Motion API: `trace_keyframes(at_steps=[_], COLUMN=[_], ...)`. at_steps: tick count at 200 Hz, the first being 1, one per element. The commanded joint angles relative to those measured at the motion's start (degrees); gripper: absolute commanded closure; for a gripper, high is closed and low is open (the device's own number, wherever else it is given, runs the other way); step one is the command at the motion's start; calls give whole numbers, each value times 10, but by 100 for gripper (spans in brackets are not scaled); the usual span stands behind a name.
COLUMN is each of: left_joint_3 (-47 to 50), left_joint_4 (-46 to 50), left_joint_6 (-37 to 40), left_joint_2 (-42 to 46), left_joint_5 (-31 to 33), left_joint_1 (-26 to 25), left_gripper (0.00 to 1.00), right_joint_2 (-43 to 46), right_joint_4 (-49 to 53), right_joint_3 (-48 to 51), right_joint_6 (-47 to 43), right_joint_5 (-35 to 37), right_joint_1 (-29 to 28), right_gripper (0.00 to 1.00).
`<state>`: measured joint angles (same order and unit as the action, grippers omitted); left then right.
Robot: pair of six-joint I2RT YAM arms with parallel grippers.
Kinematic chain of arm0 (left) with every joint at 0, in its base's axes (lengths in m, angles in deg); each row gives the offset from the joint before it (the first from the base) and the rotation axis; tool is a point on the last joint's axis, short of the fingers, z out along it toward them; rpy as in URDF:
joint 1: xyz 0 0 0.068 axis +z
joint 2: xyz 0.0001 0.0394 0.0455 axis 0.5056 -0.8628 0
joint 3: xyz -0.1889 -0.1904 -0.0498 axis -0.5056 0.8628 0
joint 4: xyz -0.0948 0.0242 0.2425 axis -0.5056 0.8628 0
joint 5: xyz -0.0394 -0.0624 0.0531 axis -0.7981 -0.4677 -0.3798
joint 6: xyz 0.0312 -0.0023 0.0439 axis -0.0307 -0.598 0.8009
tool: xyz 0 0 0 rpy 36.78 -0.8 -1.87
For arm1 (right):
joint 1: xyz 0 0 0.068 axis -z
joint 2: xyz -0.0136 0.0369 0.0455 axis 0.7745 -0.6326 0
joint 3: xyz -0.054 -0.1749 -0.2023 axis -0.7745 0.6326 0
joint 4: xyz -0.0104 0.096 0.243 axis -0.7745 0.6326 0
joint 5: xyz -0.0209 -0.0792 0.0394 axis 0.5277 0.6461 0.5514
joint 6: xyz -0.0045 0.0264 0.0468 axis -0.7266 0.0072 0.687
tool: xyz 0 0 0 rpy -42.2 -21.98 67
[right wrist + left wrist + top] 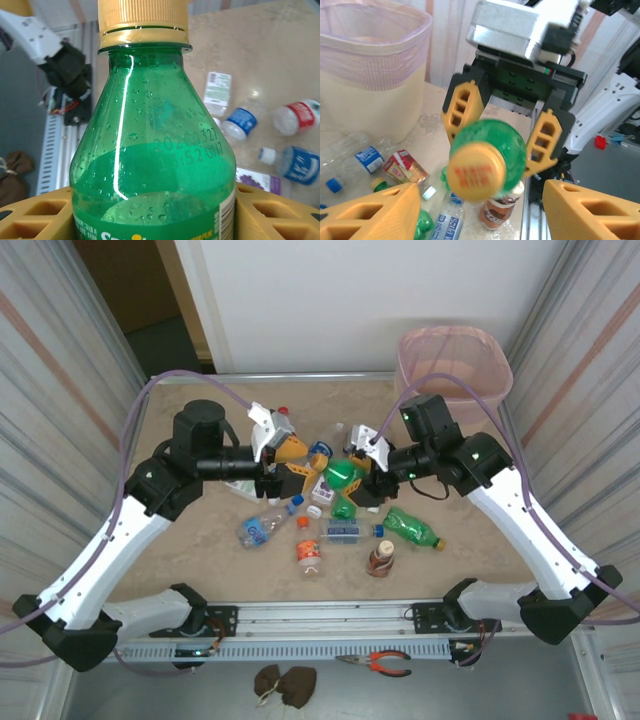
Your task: Put the plastic bottles in the bin
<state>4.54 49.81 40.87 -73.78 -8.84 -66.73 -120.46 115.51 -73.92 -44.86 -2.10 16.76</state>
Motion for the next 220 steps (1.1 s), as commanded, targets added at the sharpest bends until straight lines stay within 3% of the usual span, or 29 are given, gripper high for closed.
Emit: trace_keyframes(at_steps=[1,37,61,122,161,220], left_joint_3=[16,33,43,59,70,81], left_joint_4=[-9,-8,-11,-20,-28,-27], left_joint_6=[8,7,4,-1,-5,-8], left_joint_2=[22,35,37,33,37,32], left_joint_5=[50,118,142,151,149,144], left_joint_1=[2,3,4,7,8,8], left_gripper=[31,29,28,28,28,28], right_joint_2=[8,-21,-46,-143,-224,-355], right_joint_4=[-30,-56,-79,-105,-81,-32], right_joint_3=[-25,-83,-129,-223,-293,-359], right_joint_6=[52,148,214,304,299,233], right_joint_5=[21,19,59,108,228,364], right_joint_1=[48,162,227,387,410,386], right_gripper=[44,45,44,46,50,48])
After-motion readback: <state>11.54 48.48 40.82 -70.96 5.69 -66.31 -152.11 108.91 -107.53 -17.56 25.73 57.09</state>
